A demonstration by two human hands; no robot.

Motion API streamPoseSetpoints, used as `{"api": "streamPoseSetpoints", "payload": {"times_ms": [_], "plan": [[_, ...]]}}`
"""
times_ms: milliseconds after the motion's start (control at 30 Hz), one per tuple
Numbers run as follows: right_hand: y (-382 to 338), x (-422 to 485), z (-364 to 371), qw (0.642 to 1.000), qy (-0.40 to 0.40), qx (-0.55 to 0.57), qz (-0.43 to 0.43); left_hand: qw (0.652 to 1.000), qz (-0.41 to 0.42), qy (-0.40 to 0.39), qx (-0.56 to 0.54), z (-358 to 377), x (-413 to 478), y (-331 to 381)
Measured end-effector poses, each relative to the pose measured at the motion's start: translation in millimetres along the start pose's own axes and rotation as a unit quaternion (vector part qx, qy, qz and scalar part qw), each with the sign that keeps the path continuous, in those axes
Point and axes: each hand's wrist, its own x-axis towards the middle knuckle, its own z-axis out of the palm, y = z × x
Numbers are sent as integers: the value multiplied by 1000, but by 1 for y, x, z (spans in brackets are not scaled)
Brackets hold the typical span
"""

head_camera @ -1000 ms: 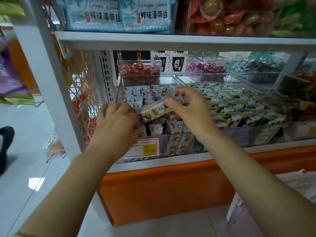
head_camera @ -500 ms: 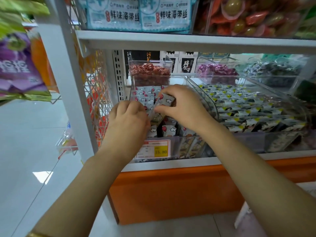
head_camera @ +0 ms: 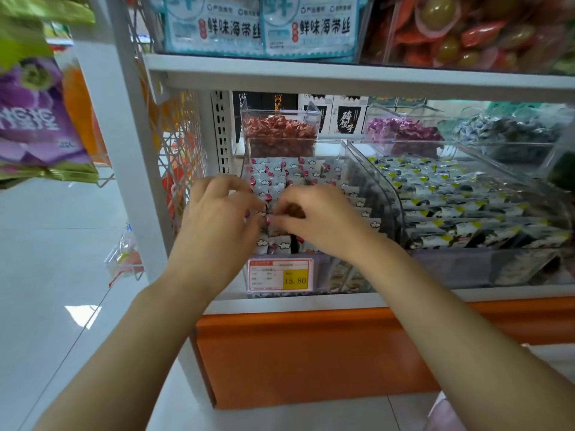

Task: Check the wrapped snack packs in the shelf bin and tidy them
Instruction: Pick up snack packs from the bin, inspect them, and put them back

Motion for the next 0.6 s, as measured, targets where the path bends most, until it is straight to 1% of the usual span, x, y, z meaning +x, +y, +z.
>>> {"api": "streamPoseSetpoints", "payload": {"times_ms": [67,100,167,233,300,367,500,533,600], "plan": [[2,-2,1,994,-50,-95,-14,1000,1,-1,5,0,-1,0],[3,-1,1,993,-61,-104,-14,1000,3,-3,4,0,-1,0],[4,0,-3,998,-38,-56,-14,1000,1,-11,1,0,-1,0],[4,5,-10,999,23,35,13,1000,-5,-16,-1,-1,-1,-1],[8,13,-15,993,77,81,44,1000,-9,-14,-4,-1,0,-1],[13,19,-15,994,86,47,44,1000,-13,-16,-10,-2,0,-1],[13,24,1,995,30,-97,11,1000,-12,-19,-13,-3,-1,-1],[12,25,5,992,15,-123,13,1000,-15,-19,-13,-3,-1,-1],[11,27,10,990,-4,-138,27,1000,-20,-20,-9,-3,-1,-2]]}}
